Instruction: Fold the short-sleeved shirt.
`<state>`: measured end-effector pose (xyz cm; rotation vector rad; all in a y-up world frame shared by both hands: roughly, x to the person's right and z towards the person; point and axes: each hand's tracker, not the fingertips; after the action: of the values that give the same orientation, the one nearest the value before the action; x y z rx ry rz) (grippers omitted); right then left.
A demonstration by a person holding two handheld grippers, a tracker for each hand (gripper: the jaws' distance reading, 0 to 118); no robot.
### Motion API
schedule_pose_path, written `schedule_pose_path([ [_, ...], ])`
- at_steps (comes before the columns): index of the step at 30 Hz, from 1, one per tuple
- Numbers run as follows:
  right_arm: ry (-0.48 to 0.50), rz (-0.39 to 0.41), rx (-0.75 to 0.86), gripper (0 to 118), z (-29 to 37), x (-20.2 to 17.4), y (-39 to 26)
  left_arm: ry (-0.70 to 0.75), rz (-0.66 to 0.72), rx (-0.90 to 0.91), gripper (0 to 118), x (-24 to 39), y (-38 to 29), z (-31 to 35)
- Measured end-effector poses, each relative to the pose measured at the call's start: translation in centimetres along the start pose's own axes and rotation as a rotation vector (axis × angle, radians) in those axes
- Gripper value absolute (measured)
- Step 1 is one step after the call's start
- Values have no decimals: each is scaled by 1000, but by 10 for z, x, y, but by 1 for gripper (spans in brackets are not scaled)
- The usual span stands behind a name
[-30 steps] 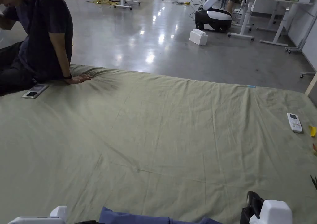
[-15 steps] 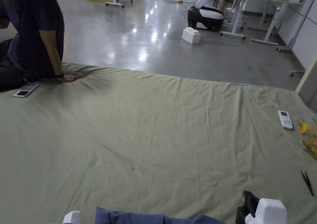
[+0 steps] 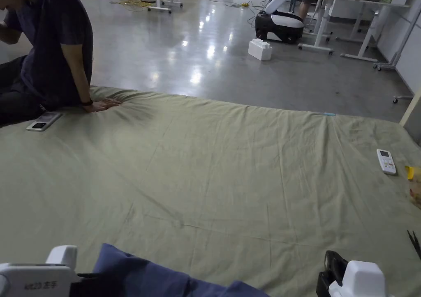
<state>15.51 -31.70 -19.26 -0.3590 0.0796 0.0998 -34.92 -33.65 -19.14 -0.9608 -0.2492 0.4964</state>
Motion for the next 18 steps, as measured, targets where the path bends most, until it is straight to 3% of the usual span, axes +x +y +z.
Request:
schedule_pose_path([
  [7,17,-3,0,3,-2,-3,-2,312,-176,-29,12,19,10,32],
  [18,28,-15,-5,3,-4,-4,-4,221,-287,-29,12,116,-5,11],
])
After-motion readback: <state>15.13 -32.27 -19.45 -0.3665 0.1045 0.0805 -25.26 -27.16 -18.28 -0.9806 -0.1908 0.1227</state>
